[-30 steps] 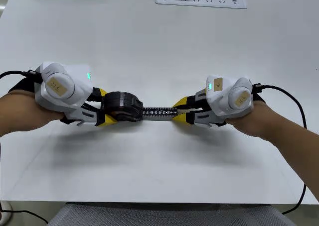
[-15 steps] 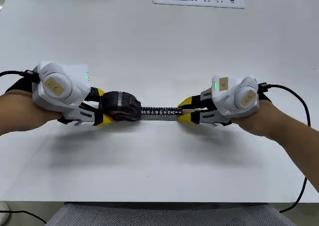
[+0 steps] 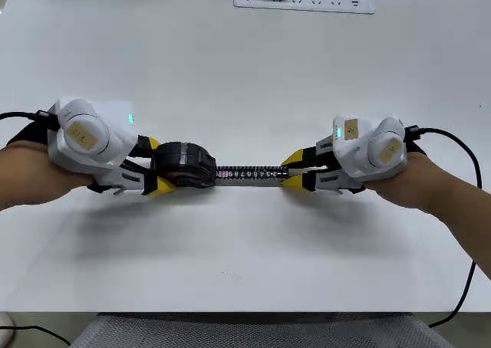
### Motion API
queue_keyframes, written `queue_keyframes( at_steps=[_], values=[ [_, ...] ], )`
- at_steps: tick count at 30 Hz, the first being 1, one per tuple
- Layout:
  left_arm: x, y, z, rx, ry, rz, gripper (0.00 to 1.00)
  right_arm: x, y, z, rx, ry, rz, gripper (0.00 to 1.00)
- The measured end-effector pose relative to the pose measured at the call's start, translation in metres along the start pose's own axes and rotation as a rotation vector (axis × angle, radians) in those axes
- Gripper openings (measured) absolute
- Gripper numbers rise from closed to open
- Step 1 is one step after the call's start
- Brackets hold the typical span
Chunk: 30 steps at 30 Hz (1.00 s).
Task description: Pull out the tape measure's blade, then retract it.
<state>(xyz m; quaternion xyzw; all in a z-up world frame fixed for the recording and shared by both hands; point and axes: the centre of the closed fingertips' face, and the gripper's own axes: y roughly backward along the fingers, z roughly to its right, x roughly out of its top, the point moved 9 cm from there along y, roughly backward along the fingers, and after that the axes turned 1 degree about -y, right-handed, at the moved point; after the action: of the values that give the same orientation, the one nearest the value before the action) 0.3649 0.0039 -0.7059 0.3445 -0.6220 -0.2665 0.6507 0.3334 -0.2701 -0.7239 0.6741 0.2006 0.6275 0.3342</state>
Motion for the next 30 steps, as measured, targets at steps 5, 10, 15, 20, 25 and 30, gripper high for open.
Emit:
queue_keyframes(
  at_steps=[5, 10, 15, 20, 25, 30],
  values=[
    [0.000, 0.000, 0.000, -0.001, 0.000, 0.000, 0.26, -0.004, 0.005, 0.001, -0.003, 0.001, -0.008, 0.09],
    [0.000, -0.001, 0.000, -0.001, -0.001, 0.000, 0.26, -0.010, 0.010, 0.002, -0.007, 0.000, -0.019, 0.09],
    [0.000, -0.001, 0.000, -0.001, -0.001, 0.000, 0.26, -0.014, 0.016, 0.002, -0.011, 0.000, -0.030, 0.09],
    [0.000, -0.001, 0.000, -0.001, -0.001, 0.000, 0.26, -0.018, 0.022, 0.002, -0.014, -0.003, -0.041, 0.09],
    [0.000, -0.001, 0.000, -0.001, -0.001, 0.000, 0.26, -0.023, 0.028, 0.001, -0.019, -0.005, -0.052, 0.09],
    [0.001, -0.001, 0.000, -0.001, 0.000, 0.000, 0.26, -0.028, 0.033, 0.001, -0.026, -0.014, -0.058, 0.09]
  ],
)
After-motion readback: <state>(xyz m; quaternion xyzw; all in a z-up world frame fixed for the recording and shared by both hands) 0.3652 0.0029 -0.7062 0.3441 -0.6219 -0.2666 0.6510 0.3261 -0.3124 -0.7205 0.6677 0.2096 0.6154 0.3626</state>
